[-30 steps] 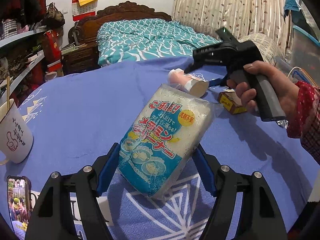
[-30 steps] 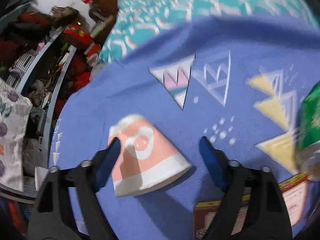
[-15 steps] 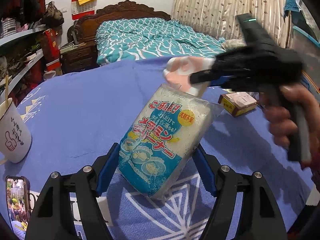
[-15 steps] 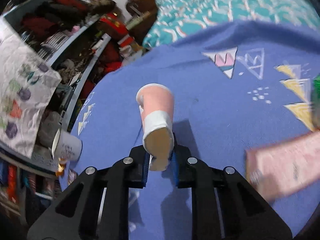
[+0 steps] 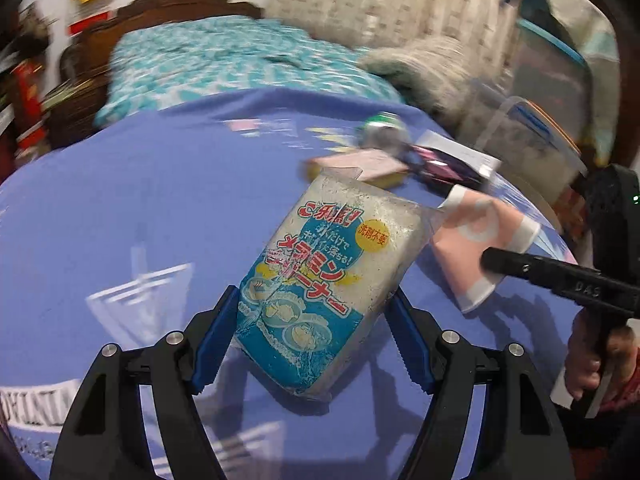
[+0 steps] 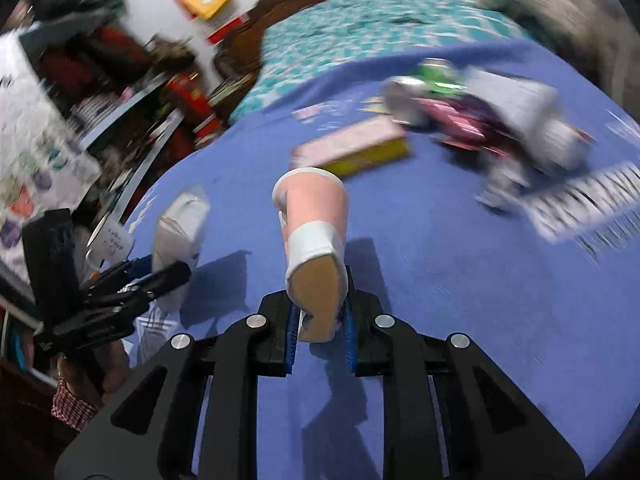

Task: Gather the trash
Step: 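Carry the pink cup to the wastebasket and open the right tool to drop it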

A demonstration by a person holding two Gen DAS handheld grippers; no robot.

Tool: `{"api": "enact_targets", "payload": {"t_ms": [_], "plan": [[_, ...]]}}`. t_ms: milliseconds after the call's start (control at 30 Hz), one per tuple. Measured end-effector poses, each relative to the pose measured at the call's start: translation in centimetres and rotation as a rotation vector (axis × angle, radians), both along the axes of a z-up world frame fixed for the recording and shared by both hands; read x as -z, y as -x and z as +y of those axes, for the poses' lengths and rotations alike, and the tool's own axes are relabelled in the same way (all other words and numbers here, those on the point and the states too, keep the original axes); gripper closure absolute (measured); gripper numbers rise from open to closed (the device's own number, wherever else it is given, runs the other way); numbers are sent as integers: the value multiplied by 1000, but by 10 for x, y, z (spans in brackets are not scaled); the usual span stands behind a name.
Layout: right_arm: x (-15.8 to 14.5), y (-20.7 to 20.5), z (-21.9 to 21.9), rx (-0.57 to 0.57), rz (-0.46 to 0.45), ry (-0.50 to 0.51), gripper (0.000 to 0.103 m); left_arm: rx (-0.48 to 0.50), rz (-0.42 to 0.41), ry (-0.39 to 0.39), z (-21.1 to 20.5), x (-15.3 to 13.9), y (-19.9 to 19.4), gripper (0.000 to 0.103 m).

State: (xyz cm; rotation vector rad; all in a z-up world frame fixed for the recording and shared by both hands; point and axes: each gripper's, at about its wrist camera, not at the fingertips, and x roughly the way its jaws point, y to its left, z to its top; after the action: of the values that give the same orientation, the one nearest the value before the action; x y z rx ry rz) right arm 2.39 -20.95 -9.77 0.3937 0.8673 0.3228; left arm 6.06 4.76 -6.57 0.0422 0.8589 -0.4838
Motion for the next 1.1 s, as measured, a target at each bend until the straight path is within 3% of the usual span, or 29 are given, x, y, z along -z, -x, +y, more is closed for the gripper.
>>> {"api": "enact_targets", "payload": {"t_ms": [300,500,867,1100], "plan": [[-2,44,-93,195,-55,-35,82,273,24,-50,-130,-2,6,34],[-2,63,-136,281,-74,-68,82,372,35,-103,-194,6,8,34],[4,71,-147,322,-65,-104,82,409,48,-163,-221,18,15,34],[-4,67,-172,367,-103,-78,82,448,63,-151,-238,10,6,34]]}}
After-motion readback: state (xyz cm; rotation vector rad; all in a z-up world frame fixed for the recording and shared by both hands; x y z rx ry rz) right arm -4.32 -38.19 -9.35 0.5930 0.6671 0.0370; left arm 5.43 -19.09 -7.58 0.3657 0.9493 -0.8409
